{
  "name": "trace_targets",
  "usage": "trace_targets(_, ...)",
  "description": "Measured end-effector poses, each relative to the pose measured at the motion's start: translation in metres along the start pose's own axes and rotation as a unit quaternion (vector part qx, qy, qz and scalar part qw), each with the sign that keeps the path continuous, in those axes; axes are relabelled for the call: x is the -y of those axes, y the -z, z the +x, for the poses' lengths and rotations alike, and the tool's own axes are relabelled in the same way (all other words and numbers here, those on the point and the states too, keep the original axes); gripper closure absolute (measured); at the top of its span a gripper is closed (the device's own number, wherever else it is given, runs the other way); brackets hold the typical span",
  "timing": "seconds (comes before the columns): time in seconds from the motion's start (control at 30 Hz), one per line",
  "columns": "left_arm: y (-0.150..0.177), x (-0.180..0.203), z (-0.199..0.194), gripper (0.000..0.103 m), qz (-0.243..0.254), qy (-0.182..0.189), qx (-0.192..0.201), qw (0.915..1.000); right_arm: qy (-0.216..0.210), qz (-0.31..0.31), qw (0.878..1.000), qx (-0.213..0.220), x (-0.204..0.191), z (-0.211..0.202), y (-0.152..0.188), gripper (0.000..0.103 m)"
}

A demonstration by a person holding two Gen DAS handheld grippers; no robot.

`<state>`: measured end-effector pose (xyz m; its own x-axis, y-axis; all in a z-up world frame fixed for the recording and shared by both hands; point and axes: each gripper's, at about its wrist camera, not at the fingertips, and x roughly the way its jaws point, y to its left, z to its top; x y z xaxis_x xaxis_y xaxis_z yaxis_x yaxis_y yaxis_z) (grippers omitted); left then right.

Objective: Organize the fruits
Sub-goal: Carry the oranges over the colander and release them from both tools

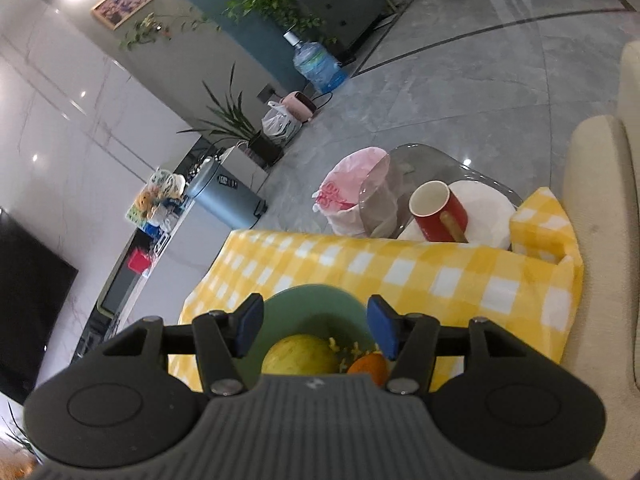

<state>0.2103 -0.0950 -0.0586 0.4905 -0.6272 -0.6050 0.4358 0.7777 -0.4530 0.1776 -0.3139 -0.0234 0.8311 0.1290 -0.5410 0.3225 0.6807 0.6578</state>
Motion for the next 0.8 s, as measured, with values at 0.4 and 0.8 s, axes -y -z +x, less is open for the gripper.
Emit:
trace_targets(0.4,0.0,-0.001,-0.006,0.032,-0.005,-0.008,0.022,0.9997,-0.005,0.019,1.0,-0.013,0.012,0.003,-0.002,0.047)
trace_targets(0.8,-0.001,-0.025,-0.04,0.025,-0.064,-0.026,0.08,0.9944,-0.011,-0.019,0.999,-0.024,0.003,0.007,0.002,0.057)
